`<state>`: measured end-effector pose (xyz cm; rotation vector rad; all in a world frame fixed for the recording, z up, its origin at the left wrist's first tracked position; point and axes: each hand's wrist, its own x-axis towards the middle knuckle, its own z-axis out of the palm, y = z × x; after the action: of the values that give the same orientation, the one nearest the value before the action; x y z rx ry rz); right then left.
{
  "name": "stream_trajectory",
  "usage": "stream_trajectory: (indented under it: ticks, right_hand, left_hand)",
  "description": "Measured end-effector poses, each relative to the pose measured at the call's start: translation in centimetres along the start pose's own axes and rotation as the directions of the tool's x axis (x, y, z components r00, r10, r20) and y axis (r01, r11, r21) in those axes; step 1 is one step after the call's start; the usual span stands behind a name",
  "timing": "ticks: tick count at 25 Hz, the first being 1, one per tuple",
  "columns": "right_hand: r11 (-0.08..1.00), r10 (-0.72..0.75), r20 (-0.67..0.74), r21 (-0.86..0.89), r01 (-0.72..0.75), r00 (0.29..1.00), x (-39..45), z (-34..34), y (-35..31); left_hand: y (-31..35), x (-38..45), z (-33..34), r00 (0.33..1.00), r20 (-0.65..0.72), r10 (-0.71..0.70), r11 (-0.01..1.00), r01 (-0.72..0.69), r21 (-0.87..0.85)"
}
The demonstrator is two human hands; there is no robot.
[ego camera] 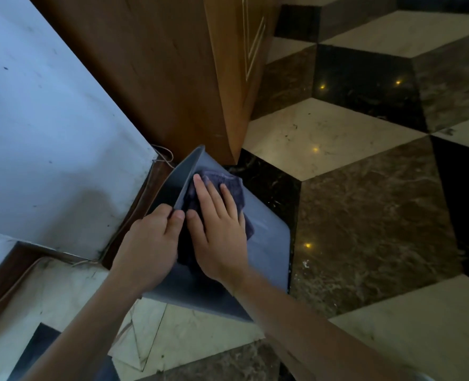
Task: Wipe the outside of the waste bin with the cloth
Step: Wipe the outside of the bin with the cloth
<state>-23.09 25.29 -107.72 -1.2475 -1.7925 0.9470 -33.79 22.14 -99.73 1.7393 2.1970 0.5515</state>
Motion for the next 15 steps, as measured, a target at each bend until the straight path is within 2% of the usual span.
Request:
stream_trajectory:
  ticks: [8, 12, 15]
  right_hand:
    - [0.998, 0.010, 0.094, -0.056, -0.004, 0.996, 4.9, 0.0, 3.3]
    - [0.995, 0.019, 0.073, -0.102, -0.011, 0.997, 4.0, 0.2, 4.2]
    - [0.992, -0.003, 0.110, -0.123, 0.016, 0.994, 1.6, 0.7, 3.6]
  left_hand:
    - [-1.7, 0.6, -1.0, 0.998, -0.033, -0.060, 0.998, 0.061, 0.018]
    - [-2.2, 1.1, -1.2, 0.998, -0.037, -0.060, 0.996, 0.062, 0.066]
    - [-3.0, 0.9, -1.1, 0.992, -0.075, -0.100, 0.993, 0.105, 0.059]
